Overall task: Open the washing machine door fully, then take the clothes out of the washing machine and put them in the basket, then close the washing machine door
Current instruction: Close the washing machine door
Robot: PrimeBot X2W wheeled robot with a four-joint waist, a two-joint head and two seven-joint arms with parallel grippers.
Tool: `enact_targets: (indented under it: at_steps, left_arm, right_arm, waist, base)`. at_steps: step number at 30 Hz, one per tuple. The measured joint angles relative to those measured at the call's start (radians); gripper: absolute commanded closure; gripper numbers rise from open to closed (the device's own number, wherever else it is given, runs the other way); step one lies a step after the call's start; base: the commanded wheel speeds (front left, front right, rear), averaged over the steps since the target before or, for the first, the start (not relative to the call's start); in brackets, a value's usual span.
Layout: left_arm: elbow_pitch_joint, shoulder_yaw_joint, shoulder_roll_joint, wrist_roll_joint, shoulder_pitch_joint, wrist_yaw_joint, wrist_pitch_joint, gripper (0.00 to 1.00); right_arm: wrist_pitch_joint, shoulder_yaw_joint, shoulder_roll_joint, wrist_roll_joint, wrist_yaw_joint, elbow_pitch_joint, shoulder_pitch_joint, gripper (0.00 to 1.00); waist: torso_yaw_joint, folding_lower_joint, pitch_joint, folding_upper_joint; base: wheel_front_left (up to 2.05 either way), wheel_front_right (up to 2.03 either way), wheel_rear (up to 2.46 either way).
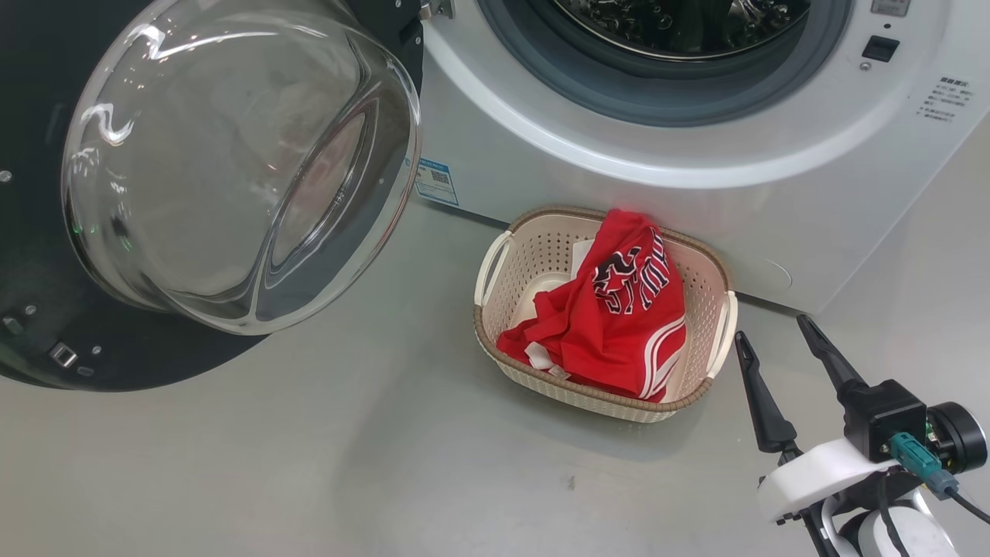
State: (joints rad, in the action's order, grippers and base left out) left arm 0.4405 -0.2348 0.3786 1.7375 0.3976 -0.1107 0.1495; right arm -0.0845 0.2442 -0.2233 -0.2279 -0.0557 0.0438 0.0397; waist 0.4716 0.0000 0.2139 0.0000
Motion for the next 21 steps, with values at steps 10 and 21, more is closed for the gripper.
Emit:
enact_targets:
  at_steps: [10,21]
  left_arm:
    - [0.053,0.015,0.002,0.011,0.004,0.038,0.07,1.0]
    - [0.079,0.03,-0.011,0.058,0.004,0.115,0.159,1.0]
  right_arm:
    - [0.002,-0.007,-0.006,0.0,-0.001,0.011,0.0,0.0]
    - [0.009,-0.016,-0.014,0.0,-0.009,0.017,0.001,0.0]
  waist:
    - [0.012,0.0,0.012,0.0]
    - [0.037,0.0,0.014,0.0]
  base:
    - [0.0,0.0,0.0]
    - [0.0,0.0,0.0]
